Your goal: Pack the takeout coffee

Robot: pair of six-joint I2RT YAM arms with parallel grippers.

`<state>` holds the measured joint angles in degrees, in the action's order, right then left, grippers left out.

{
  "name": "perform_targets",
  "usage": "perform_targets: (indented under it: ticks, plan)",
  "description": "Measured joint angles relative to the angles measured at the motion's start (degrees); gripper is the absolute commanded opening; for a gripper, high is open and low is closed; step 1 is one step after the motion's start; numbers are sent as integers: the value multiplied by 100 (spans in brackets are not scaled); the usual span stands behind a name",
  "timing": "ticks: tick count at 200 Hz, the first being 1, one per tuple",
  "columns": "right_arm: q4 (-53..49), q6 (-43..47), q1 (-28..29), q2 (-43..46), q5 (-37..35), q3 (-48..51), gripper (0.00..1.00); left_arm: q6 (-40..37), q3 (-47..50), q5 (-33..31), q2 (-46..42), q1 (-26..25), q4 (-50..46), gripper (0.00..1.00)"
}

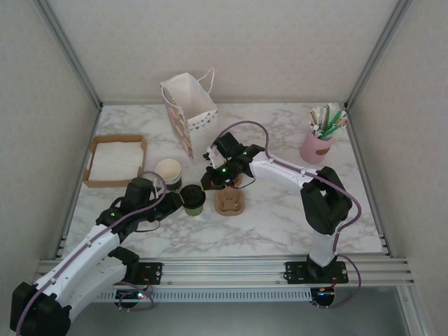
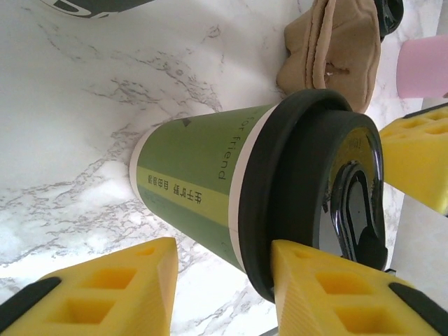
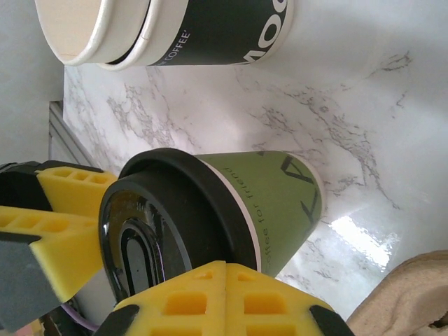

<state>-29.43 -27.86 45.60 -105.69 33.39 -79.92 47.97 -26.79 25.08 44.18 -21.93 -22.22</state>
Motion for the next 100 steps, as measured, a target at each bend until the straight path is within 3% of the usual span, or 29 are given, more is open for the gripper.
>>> perform_targets:
  ticks: [62, 100]
  plan:
    - [0, -9, 0, 422, -177, 269, 0, -2, -227, 2, -210, -11, -210, 42]
    - [92, -129, 22, 800, -166, 684, 0, -90, -267, -79, -210, 22, -391, 35]
